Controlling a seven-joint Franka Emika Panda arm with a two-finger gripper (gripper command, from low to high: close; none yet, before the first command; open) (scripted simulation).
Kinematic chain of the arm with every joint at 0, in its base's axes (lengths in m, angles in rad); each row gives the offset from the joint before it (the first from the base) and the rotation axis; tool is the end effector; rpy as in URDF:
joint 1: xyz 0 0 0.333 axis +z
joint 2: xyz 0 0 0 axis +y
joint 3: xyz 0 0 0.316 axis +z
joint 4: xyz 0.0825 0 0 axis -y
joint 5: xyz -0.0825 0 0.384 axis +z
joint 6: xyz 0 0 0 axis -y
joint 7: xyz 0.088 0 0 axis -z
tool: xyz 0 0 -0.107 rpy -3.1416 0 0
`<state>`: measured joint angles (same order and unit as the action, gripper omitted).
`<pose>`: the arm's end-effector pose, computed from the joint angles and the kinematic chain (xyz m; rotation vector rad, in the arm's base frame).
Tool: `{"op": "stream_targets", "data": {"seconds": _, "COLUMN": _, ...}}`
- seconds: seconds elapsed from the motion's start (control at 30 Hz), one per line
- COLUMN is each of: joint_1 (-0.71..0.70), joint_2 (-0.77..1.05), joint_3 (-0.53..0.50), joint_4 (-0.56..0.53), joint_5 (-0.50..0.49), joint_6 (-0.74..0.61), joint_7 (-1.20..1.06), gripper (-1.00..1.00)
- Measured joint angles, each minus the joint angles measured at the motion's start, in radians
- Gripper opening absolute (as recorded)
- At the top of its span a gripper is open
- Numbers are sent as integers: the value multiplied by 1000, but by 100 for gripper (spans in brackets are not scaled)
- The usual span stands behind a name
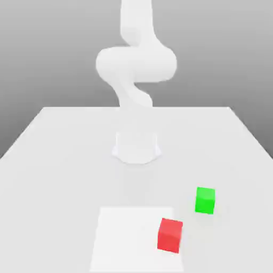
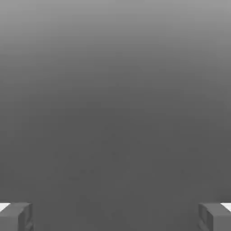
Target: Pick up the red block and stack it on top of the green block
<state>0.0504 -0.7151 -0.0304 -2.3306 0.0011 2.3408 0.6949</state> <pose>0.3793 0.0037 0.6691 -2.5565 0.8978 -0.9514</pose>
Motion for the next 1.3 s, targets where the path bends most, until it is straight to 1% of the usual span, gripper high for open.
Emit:
{"op": "stream_targets", "data": {"seconds": 0.27, "joint_1": 150, "joint_2": 275, "joint_3": -91, "joint_4": -99, "joint_5": 19, "joint_6": 133, "joint_7": -351, "gripper": 0}}
{"op": "stream_targets", "data": {"seconds": 0.5, "joint_1": 237, "joint_2": 513, "joint_3": -128, "joint_4": -184, "joint_5": 56, "joint_6": 245, "joint_7": -669, "gripper": 0}}
{"op": "stream_targets", "data": {"seconds": 0.67, "joint_1": 273, "joint_2": 681, "joint_3": -124, "joint_4": -245, "joint_5": 68, "joint_6": 326, "joint_7": -885, "gripper": 0}}
{"op": "stream_targets", "data": {"seconds": 0.8, "joint_1": 281, "joint_2": 814, "joint_3": -111, "joint_4": -288, "joint_5": 48, "joint_6": 396, "joint_7": -1023, "gripper": 0}}
{"op": "stream_targets", "data": {"seconds": 0.97, "joint_1": 253, "joint_2": 993, "joint_3": -70, "joint_4": -272, "joint_5": 101, "joint_6": 538, "joint_7": -1091, "gripper": 0}}
{"op": "stream_targets", "data": {"seconds": 1.0, "joint_1": 244, "joint_2": 1021, "joint_3": -59, "joint_4": -268, "joint_5": 110, "joint_6": 562, "joint_7": -1099, "gripper": -100}}
{"op": "stream_targets", "data": {"seconds": 1.2, "joint_1": 240, "joint_2": 1035, "joint_3": -53, "joint_4": -266, "joint_5": 114, "joint_6": 571, "joint_7": -1102, "gripper": -100}}
{"op": "stream_targets", "data": {"seconds": 1.3, "joint_1": 253, "joint_2": 970, "joint_3": -73, "joint_4": -276, "joint_5": 88, "joint_6": 517, "joint_7": -1083, "gripper": -100}}
